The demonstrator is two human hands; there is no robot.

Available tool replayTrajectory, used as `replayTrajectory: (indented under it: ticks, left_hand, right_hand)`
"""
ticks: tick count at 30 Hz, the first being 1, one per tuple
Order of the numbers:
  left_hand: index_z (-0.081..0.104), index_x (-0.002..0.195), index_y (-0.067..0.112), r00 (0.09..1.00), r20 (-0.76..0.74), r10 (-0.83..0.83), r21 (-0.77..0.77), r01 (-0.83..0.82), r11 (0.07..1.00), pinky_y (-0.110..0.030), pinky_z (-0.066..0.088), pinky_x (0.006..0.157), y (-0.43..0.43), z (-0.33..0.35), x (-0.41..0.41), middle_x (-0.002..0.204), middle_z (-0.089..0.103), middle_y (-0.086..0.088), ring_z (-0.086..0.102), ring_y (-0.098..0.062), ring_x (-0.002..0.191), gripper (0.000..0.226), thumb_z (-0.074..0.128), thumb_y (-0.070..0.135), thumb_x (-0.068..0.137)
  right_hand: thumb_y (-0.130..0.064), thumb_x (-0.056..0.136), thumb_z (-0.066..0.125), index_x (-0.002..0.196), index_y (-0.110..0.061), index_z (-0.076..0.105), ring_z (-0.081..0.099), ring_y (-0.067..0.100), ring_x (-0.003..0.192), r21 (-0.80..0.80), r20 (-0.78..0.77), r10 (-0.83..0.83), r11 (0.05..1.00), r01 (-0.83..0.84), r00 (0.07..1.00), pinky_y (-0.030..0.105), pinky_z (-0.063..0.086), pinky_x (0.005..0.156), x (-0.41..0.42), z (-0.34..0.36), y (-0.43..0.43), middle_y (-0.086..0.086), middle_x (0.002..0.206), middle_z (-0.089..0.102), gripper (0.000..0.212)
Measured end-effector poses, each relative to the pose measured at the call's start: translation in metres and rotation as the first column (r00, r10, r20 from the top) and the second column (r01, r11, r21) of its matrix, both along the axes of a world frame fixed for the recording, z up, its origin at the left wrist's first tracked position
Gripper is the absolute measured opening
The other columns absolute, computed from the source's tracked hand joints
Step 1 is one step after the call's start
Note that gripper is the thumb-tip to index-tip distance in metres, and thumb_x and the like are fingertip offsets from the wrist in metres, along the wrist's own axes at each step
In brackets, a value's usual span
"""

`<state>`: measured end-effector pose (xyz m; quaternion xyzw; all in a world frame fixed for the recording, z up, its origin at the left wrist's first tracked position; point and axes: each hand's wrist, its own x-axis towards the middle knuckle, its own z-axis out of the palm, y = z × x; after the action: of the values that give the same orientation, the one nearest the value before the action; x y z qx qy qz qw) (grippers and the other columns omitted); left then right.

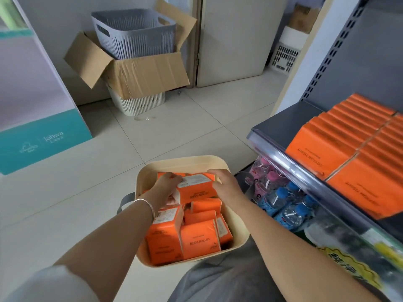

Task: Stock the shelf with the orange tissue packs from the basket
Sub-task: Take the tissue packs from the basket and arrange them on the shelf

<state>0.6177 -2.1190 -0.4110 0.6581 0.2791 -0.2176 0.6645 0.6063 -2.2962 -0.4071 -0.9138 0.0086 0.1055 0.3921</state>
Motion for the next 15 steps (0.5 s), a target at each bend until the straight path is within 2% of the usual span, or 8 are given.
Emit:
replayTrajectory:
  ticks: [1,4,7,9,10,12,13,15]
  left_hand:
    - [0.053,0.098,0.013,0.999,-0.031,0.031,-0.007,-0.032,0.999,-0.034,0.051,0.057,0.002,0.002,0.001,0.079,0.058,-0.009,0.056,-0.021,0.065,0.007,0.05,0.02,0.097]
    - [0.051,0.087,0.014,0.988,-0.145,0.054,-0.069,-0.065,0.995,-0.023,0.048,0.046,0.004,0.005,0.001,0.07,0.056,-0.005,0.056,-0.017,0.058,0.014,0.047,0.023,0.097]
    - [0.052,0.091,0.016,0.983,-0.181,-0.021,-0.021,0.017,1.0,-0.019,0.047,0.036,0.001,0.004,-0.001,0.07,0.055,-0.006,0.056,-0.017,0.051,0.025,0.043,0.038,0.098]
    - [0.054,0.093,0.015,0.991,-0.122,-0.051,0.129,0.067,0.989,-0.025,0.051,0.044,0.008,-0.005,0.002,0.081,0.058,-0.008,0.058,-0.022,0.061,0.032,0.037,0.042,0.099]
    - [0.055,0.094,0.014,0.99,-0.056,-0.131,0.296,0.142,0.945,-0.029,0.051,0.055,0.014,-0.013,0.005,0.089,0.06,-0.01,0.059,-0.024,0.07,0.03,0.035,0.036,0.099]
    - [0.057,0.107,0.014,0.914,-0.007,-0.406,0.672,0.305,0.675,-0.036,0.048,0.079,0.031,-0.034,0.011,0.109,0.06,-0.013,0.059,-0.03,0.095,0.025,0.036,0.024,0.097]
    - [0.055,0.119,0.018,0.855,-0.056,-0.515,0.785,0.356,0.507,-0.039,0.046,0.089,0.038,-0.043,0.012,0.12,0.057,-0.012,0.055,-0.03,0.107,0.029,0.039,0.021,0.095]
    - [0.042,0.136,0.031,0.758,-0.204,-0.62,0.869,0.431,0.242,-0.044,0.039,0.101,0.043,-0.057,0.01,0.136,0.046,-0.006,0.044,-0.028,0.125,0.045,0.046,0.024,0.092]
  right_hand:
    - [-0.014,0.087,0.051,0.14,-0.031,0.041,0.03,0.024,0.137,-0.16,0.017,0.13,0.979,-0.126,0.991,0.041,0.029,0.11,-0.005,0.004,0.0,-0.001,0.148,0.035,0.057]
    - [-0.027,0.083,0.058,0.145,-0.04,0.022,0.017,0.025,0.138,-0.573,0.036,0.427,0.749,-0.332,0.903,0.048,0.021,0.109,-0.016,0.006,0.006,-0.003,0.154,0.017,0.073]
    - [-0.042,0.088,0.058,0.136,-0.03,0.038,0.035,0.025,0.131,-0.676,0.13,0.485,0.681,-0.28,0.865,0.043,0.031,0.102,-0.013,0.003,0.013,-0.003,0.142,0.04,0.054]
    - [-0.044,0.089,0.057,0.129,-0.023,0.045,0.05,0.025,0.118,-0.675,0.151,0.439,0.7,-0.232,0.885,0.039,0.04,0.091,-0.008,0.0,0.015,0.0,0.126,0.055,0.047]
    - [-0.044,0.09,0.057,0.126,-0.02,0.046,0.053,0.026,0.113,-0.663,0.155,0.396,0.72,-0.202,0.905,0.038,0.042,0.086,-0.005,-0.002,0.014,0.002,0.121,0.058,0.045]
    - [-0.04,0.09,0.057,0.123,-0.017,0.047,0.056,0.027,0.109,-0.648,0.139,0.312,0.746,-0.152,0.94,0.037,0.043,0.083,-0.001,-0.006,0.01,0.004,0.117,0.059,0.042]
    - [-0.039,0.09,0.057,0.122,-0.016,0.046,0.056,0.028,0.109,-0.65,0.13,0.285,0.748,-0.136,0.95,0.037,0.044,0.082,0.001,-0.009,0.008,0.004,0.116,0.059,0.04]
    - [-0.037,0.091,0.057,0.121,-0.015,0.046,0.058,0.028,0.107,-0.672,0.105,0.258,0.73,-0.122,0.96,0.037,0.044,0.08,0.006,-0.017,0.005,0.005,0.115,0.059,0.039]
